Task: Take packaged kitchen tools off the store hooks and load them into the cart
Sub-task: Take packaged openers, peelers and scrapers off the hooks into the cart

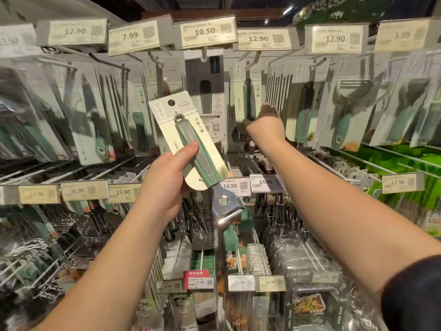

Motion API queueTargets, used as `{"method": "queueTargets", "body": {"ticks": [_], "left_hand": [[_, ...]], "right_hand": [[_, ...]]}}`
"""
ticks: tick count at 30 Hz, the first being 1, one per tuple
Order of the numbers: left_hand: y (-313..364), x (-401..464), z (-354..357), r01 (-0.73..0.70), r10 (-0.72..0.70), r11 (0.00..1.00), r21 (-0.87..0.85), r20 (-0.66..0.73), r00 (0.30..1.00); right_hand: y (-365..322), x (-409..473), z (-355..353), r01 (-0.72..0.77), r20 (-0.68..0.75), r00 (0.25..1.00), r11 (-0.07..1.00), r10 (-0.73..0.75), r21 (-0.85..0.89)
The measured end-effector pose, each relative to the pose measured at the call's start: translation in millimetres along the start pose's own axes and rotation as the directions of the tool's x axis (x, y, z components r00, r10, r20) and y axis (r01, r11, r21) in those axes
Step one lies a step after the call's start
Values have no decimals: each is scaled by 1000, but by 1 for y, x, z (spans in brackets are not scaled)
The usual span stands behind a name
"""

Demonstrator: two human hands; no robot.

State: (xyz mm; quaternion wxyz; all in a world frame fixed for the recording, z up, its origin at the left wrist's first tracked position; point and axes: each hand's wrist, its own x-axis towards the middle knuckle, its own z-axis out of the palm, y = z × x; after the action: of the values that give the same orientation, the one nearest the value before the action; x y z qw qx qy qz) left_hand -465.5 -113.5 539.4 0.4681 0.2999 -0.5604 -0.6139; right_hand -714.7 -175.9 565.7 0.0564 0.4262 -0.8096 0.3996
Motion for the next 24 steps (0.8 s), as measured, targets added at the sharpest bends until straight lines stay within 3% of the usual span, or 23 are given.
{"method": "queueTargets", "body": {"ticks": [6, 24], "left_hand": [[2, 0, 1, -1, 1, 1000, 7, -4, 1000], [0, 1, -1, 1, 1, 999, 44, -28, 1000]], "right_hand": [[-5, 27, 17, -79, 25, 997, 989, 76, 127], [-11, 67, 47, -91, 25, 996, 982, 88, 165]]}}
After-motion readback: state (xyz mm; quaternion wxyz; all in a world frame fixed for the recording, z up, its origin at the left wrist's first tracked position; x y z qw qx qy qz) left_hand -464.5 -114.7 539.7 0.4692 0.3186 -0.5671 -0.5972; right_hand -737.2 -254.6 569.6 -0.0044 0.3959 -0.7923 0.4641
